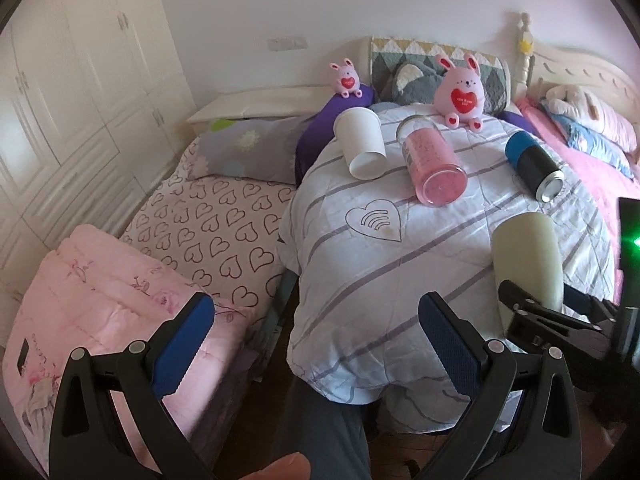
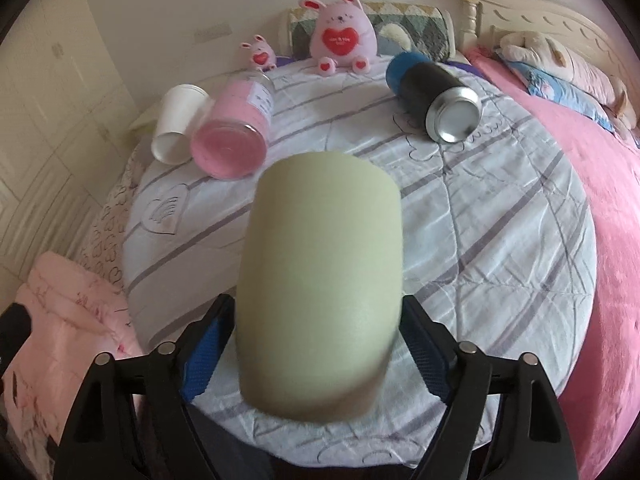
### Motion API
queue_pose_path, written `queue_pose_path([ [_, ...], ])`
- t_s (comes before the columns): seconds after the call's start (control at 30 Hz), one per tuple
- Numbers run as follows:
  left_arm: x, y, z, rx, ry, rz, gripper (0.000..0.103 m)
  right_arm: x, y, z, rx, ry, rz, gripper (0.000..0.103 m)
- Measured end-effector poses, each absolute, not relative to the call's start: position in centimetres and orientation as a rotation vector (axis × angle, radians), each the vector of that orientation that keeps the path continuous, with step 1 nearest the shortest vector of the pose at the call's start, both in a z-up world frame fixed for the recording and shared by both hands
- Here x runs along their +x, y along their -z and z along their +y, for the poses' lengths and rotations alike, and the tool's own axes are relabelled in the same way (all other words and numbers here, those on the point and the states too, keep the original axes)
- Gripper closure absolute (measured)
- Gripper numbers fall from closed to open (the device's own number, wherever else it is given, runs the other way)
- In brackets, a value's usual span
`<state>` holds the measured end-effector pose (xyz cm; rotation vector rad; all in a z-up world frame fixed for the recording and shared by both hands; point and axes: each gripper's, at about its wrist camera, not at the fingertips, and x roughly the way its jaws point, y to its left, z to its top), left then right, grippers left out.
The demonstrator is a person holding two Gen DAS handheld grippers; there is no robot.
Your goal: Flip cup upright
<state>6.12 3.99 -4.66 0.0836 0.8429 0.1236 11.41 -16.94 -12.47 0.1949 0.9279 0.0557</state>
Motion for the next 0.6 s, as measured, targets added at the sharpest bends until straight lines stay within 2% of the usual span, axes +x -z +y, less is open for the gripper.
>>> queue_pose_path([
  [0.37,3.6,2.5,0.9,0.095,-0.064,0.804,0.000,2.0,5.5,-21.3,0.199,-0.015,0.723,0.019],
  [0.6,2.1,1.9,-1.4,0.111,-0.023,0.801,0.000,-1.8,4.4,-23.3,0.196,0.051,0.665,0.019],
])
